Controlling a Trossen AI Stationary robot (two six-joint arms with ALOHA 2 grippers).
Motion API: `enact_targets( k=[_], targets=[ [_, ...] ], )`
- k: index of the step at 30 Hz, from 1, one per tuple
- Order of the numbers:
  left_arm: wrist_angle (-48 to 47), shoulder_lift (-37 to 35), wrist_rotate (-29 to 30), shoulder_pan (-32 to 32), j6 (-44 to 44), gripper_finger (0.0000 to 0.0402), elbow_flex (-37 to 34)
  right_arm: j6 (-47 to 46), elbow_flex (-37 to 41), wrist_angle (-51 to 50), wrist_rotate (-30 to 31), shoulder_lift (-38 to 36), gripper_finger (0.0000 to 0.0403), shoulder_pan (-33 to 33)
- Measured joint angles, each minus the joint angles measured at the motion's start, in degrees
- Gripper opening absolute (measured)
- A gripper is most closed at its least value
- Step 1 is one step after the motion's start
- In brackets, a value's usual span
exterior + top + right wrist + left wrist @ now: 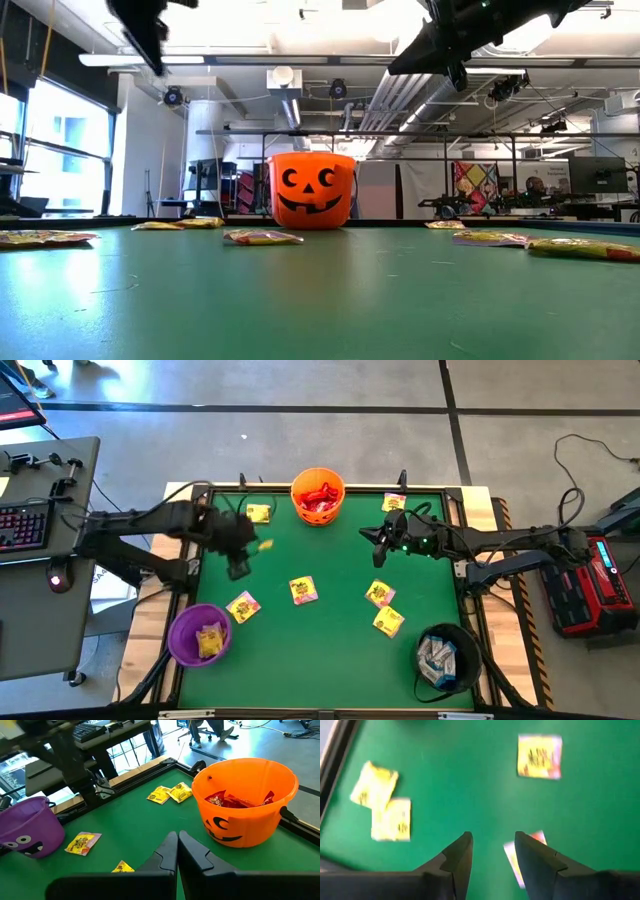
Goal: Sort candy by brand, put in halloween buckets
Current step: Put the yellow candy into the purple bucket
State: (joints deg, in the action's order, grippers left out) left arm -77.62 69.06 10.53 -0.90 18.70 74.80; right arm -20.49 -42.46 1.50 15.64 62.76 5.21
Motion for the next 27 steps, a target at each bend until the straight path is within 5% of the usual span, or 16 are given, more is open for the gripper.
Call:
enact_targets(
  k=[13,20,27],
  targets=[
    [22.4,2.2,-4.9,-25.2,-19.2,0.0199,-16.6,-0.1,0.0,0.0,0.0,0.0,0.0067,0.0],
    [31.2,11.0,-2.8,-34.0,-23.0,0.0237,-19.4,-0.4,0.0,0.0,0.0,-0.1,0.0115,0.0],
    [34.2,21.6,1.1,-40.2,-23.7,0.0244,-19.4,-1.6,0.0,0.0,0.8,-0.1,0.0122,0.0]
  ],
)
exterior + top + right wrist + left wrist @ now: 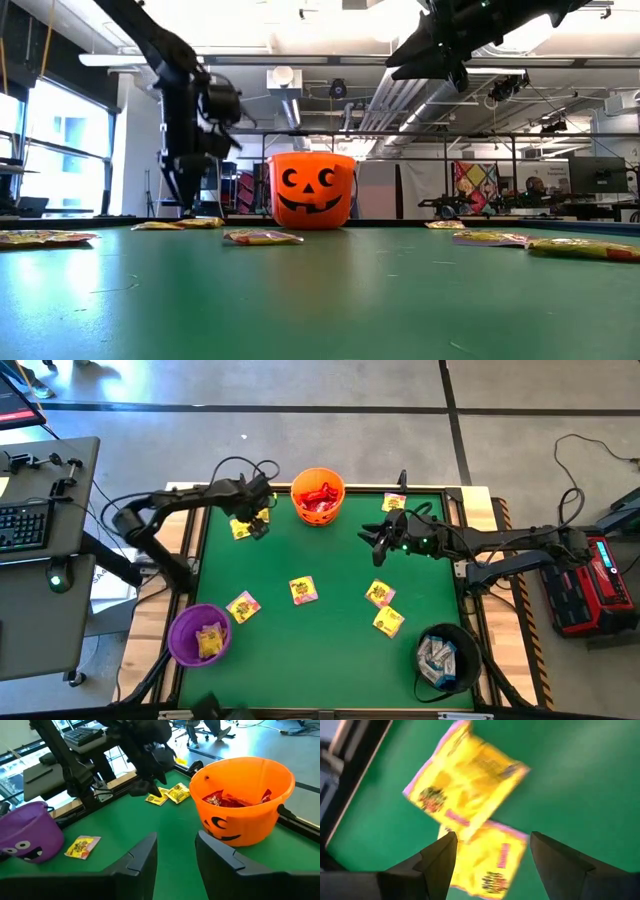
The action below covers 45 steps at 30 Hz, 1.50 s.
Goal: Sort candy by brand, put in halloween buckets
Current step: Put the yellow candy into the purple bucket
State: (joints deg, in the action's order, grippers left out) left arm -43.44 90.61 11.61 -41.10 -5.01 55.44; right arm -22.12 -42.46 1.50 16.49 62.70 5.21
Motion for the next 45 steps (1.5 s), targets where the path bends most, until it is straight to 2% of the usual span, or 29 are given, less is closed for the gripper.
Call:
enact_targets(
  k=[6,19,24,32,37,45],
  targets=[
    [3.0,5.3,2.8,-3.2,0.3,0.0244,0.0,-0.4,0.0,0.0,0.0,0.0,0.0122,0.0],
    [5.9,9.8,-1.6,-5.4,-1.3,0.0233,0.2,-1.4,0.0,0.0,0.3,0.0,0.0122,0.0],
    [6.1,9.6,-2.9,-5.4,-1.7,0.0172,0.2,-1.4,0.0,0.0,0.3,0.0,0.0122,0.0],
    [7.1,9.5,-3.0,-5.2,-4.5,0.0014,0.0,-2.5,0.0,0.0,0.3,0.0,0.0122,0.0],
    [8.2,7.8,-1.6,-5.4,-4.6,0.0004,-0.1,-2.5,0.0,0.0,0.3,0.0,0.0122,0.0],
    [6.3,-0.7,-2.2,-4.7,-4.7,0.0001,-0.1,-2.2,0.0,0.0,0.3,0.0,0.0122,0.0]
  ],
)
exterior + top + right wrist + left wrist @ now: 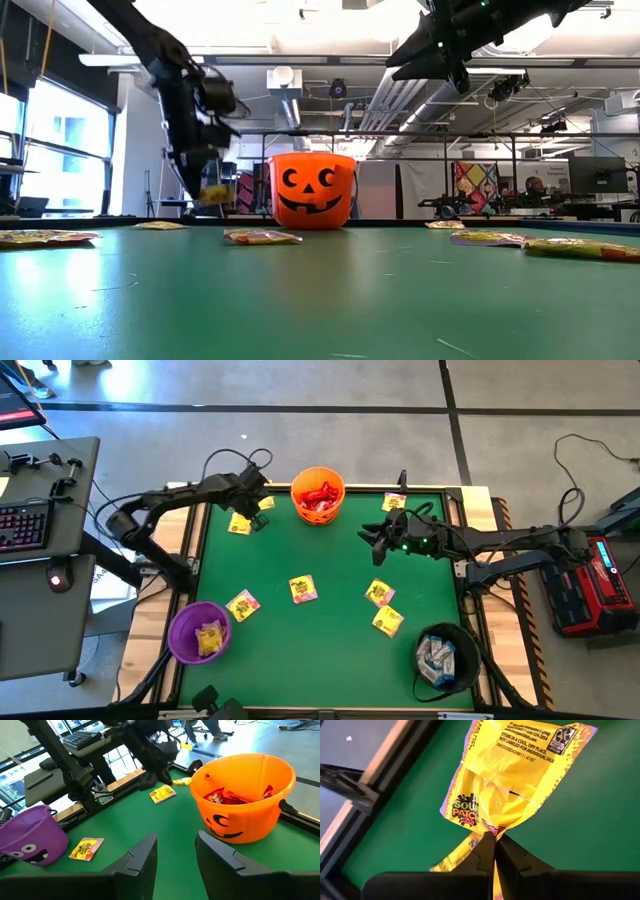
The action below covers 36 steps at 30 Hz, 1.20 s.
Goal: Sort candy by brand, put in halloween buckets
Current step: Put the yellow candy into the purple bucket
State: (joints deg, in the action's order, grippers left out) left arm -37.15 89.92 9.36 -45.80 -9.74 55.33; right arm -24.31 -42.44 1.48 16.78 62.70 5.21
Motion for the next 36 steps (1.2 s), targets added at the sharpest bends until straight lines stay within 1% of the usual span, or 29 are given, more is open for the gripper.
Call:
enact_targets(
  k=[6,11,15,20,23,27,32,36],
  targets=[
    [-6.7,-9.8,-1.9,2.8,0.1,0.0,0.1,0.3,0.0,0.0,0.0,0.0,0.0122,0.0],
    [-14.4,-20.3,-4.4,8.5,1.3,0.0,0.1,0.4,0.0,0.0,0.0,0.0,0.0122,0.0],
    [-20.6,-28.8,-4.8,15.0,6.8,0.0,0.1,1.1,0.0,0.0,0.0,0.0,0.0122,0.0],
    [-27.6,-36.8,-5.0,24.4,17.5,0.0,0.3,2.3,0.0,0.0,0.0,0.0,0.0122,0.0],
    [-32.0,-38.4,-4.6,30.3,23.1,0.0,2.6,2.6,0.0,0.0,0.0,0.0,0.0122,0.0],
    [-35.2,-38.2,-4.5,38.5,28.1,0.0,7.7,3.8,0.0,0.0,0.0,0.0,0.0122,0.0],
    [-41.8,-36.7,-8.1,48.9,34.4,0.0,13.3,3.7,0.0,-0.1,0.0,0.0,0.0122,0.0],
    [-46.0,-36.1,-11.9,57.3,41.0,0.0,15.6,3.5,0.0,-0.2,0.0,0.0,0.0122,0.0]
  ],
)
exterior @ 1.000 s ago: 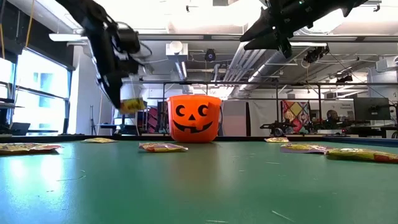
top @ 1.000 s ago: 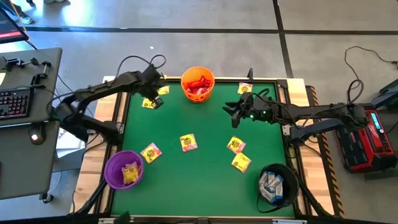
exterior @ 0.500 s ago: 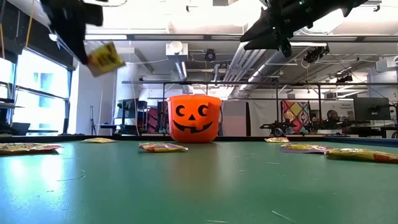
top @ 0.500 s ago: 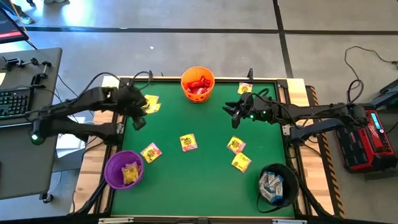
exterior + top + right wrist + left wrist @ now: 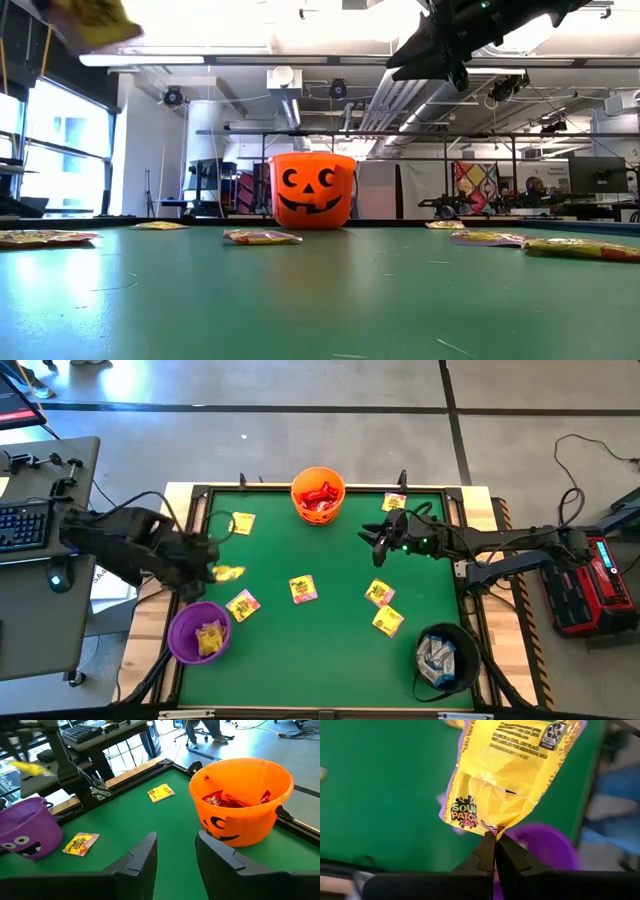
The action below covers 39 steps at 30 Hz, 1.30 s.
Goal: Sort candy by brand, put in halloween buckets
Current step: Put the yellow candy into the purple bucket
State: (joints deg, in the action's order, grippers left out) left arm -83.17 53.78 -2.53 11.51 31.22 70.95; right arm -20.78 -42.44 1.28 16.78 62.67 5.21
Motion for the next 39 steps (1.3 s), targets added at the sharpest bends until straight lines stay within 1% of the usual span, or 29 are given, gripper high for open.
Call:
enact_targets(
  k=[2,4,14,18,22,25,30,39],
  targets=[
    [-0.8,0.1,-2.2,4.0,3.9,0.0,0.2,-0.1,0.0,-0.2,0.0,0.0,0.0122,0.0],
    [-1.7,0.4,-3.1,8.3,8.2,0.0,0.2,0.0,0.0,-0.5,0.0,0.0,0.0122,0.0],
    [-1.7,3.5,-3.0,29.8,28.7,0.0,0.1,0.3,0.0,-1.1,0.0,0.0,0.0122,0.0],
    [-1.7,5.1,-2.9,37.2,36.4,0.0,0.1,0.3,0.0,-1.1,0.0,0.0,0.0122,0.0],
    [-0.5,6.6,-2.3,43.0,42.4,0.0,0.1,0.3,0.0,-1.1,0.0,0.0,0.0122,0.0],
    [1.1,7.8,-1.8,45.9,46.0,0.0,-0.3,0.3,0.0,-1.1,0.0,0.0,0.0122,0.0],
    [8.0,9.2,-2.1,48.7,50.5,0.0,-5.1,0.3,0.0,-1.7,0.0,0.0,0.0122,0.0],
    [11.6,12.7,-1.0,48.4,52.8,0.0,-13.3,0.3,0.0,-2.3,0.0,0.0,0.0122,0.0]
  ],
)
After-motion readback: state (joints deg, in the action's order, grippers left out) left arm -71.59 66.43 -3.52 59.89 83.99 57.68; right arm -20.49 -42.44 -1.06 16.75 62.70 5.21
